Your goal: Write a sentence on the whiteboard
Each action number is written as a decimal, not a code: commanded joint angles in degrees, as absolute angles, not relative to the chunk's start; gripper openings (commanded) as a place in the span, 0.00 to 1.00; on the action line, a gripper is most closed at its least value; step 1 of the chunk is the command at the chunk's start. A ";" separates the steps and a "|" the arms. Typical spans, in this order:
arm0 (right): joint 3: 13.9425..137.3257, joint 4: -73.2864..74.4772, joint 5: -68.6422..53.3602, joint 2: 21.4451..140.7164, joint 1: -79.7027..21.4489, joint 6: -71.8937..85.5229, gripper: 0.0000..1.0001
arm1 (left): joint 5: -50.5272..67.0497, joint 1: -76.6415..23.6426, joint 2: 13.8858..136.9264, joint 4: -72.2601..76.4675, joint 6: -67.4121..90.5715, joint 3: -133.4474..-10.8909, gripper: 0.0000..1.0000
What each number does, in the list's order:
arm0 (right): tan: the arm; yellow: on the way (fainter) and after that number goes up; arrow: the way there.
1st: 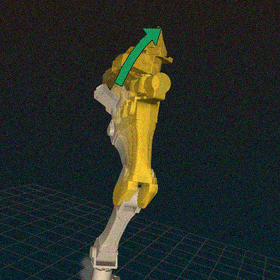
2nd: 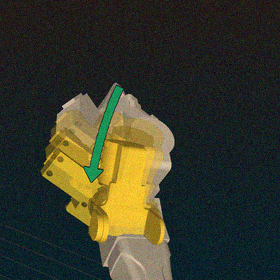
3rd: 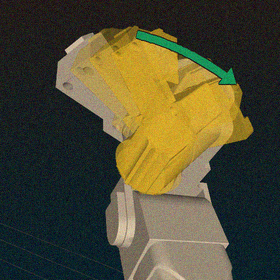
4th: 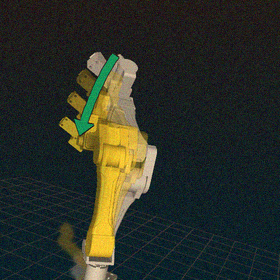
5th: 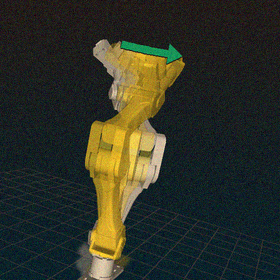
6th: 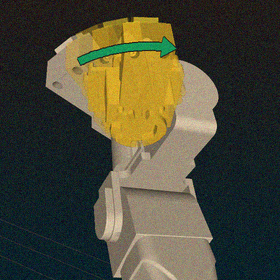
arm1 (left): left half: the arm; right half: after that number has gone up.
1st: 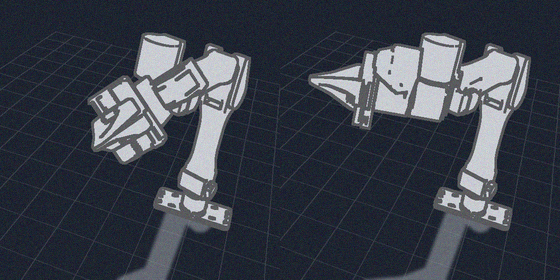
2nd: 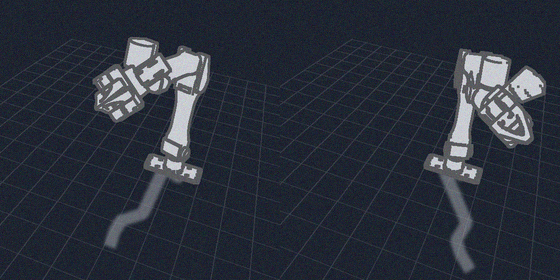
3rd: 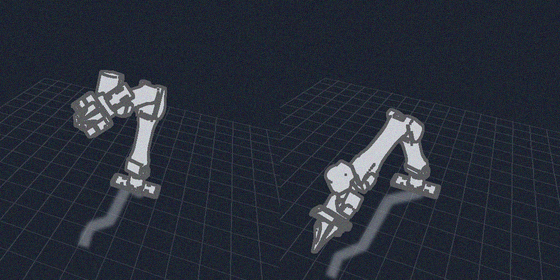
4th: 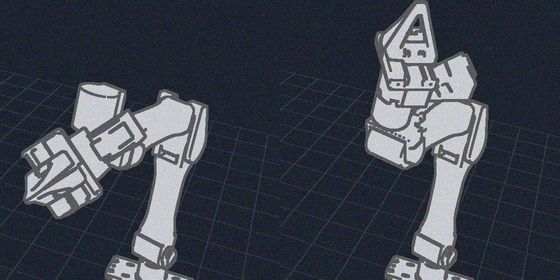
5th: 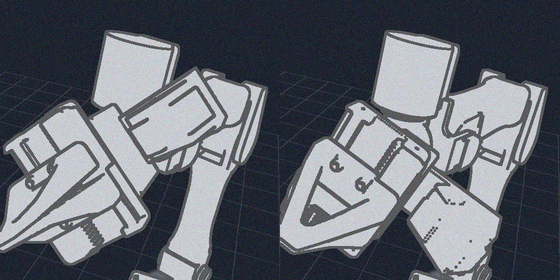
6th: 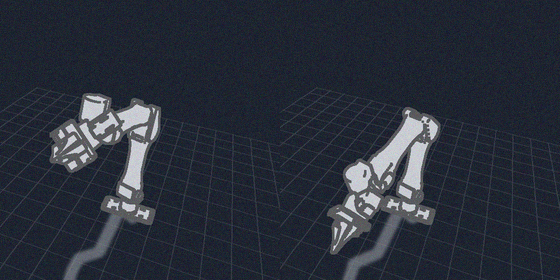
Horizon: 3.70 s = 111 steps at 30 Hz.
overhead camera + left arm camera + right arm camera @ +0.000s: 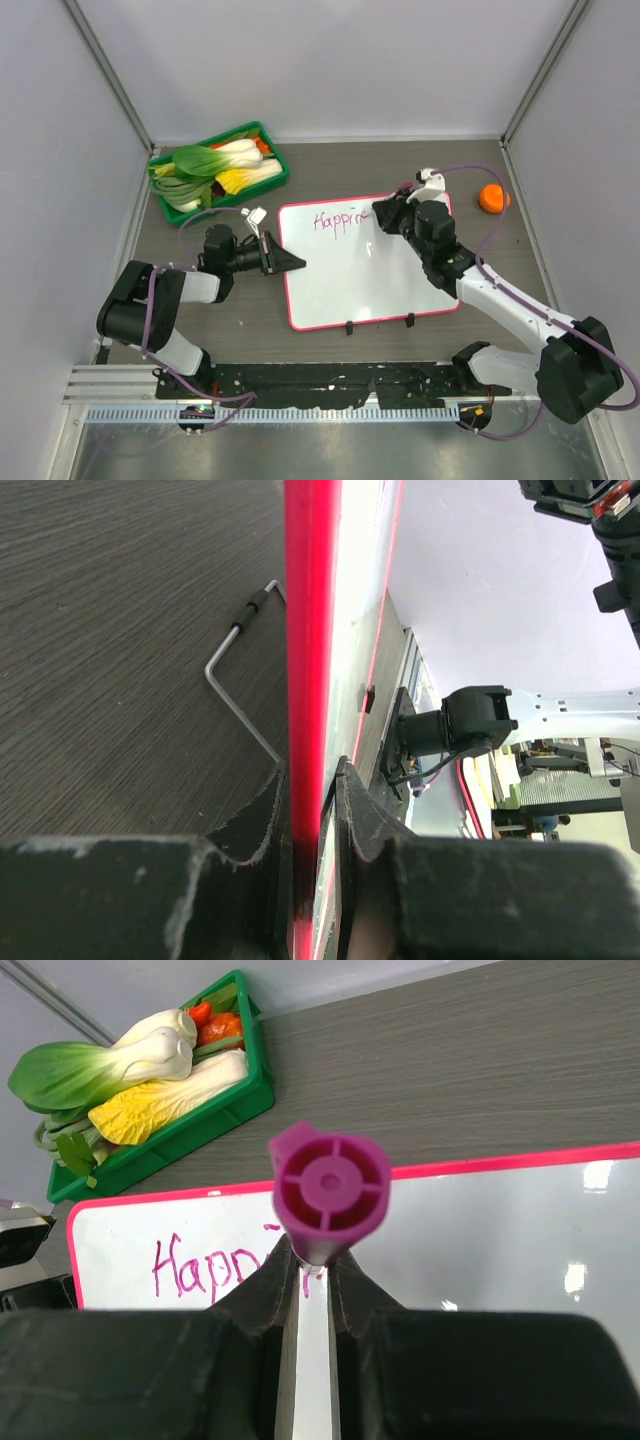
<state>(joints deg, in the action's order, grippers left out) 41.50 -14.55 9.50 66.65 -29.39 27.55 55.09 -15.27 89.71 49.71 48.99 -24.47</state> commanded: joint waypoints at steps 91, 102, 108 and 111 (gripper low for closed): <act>38.41 -10.19 9.76 60.56 -28.21 26.46 0.01 | 47.90 -17.05 91.05 41.04 40.34 -23.99 0.00; 39.11 -12.83 9.75 60.39 -28.04 28.12 0.01 | 47.99 -17.05 90.97 40.96 40.25 -23.99 0.00; 38.32 -13.44 10.28 56.60 -26.55 28.91 0.01 | 47.90 -17.05 90.88 40.96 40.25 -23.99 0.00; 38.76 -13.62 10.90 56.07 -25.49 29.09 0.01 | 47.90 -17.05 90.88 40.87 40.17 -23.99 0.00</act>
